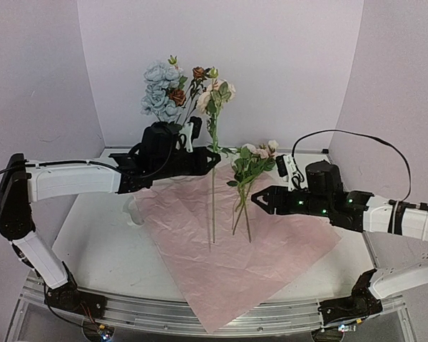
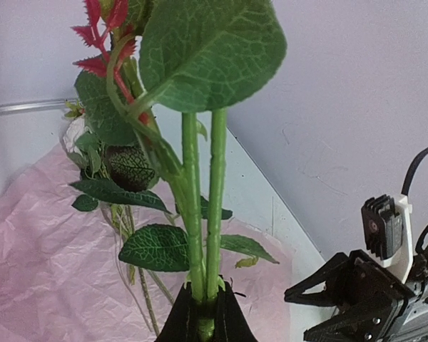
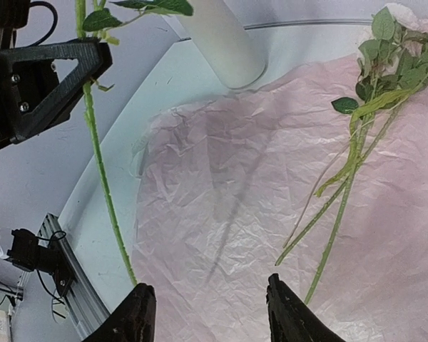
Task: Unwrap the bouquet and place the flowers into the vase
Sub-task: Insert the fake flower into the vase.
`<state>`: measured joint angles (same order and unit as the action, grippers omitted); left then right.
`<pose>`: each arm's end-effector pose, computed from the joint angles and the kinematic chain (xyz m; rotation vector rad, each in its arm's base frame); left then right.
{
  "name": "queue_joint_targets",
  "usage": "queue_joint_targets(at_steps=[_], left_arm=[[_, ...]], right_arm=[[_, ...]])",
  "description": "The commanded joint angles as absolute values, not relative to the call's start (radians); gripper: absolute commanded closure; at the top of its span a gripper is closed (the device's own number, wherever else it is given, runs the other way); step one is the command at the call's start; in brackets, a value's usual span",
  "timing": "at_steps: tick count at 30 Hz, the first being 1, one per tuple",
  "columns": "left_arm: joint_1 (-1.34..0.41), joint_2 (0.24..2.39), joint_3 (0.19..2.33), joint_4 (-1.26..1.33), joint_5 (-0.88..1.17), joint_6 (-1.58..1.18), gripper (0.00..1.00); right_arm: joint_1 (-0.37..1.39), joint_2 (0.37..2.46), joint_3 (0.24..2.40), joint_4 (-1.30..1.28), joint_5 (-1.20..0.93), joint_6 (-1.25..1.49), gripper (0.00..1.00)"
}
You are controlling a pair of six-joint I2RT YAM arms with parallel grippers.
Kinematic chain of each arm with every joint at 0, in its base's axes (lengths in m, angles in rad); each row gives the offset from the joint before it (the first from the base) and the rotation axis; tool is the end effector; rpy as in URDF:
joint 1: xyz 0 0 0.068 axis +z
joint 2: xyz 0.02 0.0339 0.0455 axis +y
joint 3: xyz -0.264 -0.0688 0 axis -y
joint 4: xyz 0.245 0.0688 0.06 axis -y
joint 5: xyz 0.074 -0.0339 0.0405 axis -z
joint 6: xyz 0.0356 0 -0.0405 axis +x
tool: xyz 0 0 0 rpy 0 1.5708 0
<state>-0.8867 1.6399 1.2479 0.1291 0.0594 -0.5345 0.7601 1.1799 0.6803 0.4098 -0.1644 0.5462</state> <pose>0.2469 -0.3062 0.3103 0.3884 1.9273 -1.0269 0.1930 0.1916 0.2831 -0.3235 1.7568 1.1059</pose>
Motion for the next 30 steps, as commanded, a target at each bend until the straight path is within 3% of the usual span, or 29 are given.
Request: queue_joint_targets(at_steps=[1,5,8,10,18,30], left_arm=[[-0.887,1.532,1.244,0.149,0.017,-0.375,1.0],[-0.887,1.473,1.261,0.15,-0.076,-0.235,1.0],[-0.887,1.442,1.291,0.154,-0.137,-0.114,1.0],[-0.887,1.433,1.318,0.171,-0.168,-0.046,1.0],[-0.862,1.463,1.393,0.386,-0.213,0.259,1.0],[-0.671,1.641,1.466,0.765,-0.071,0.347,1.0]], right_arm=[[0.764,1.134,0.667,0.435,-0.106,0.527,0.4],[0.764,1.111,0.659,0.436,-0.088,0.519,0.31],[0.764,1.092,0.652,0.436,-0.061,0.517,0.09],[0.765,1.076,0.645,0.435,-0.034,0.521,0.02],[0.764,1.06,0.652,0.436,-0.02,0.496,0.02],[0.764,1.049,0.657,0.436,-0.005,0.471,0.02]])
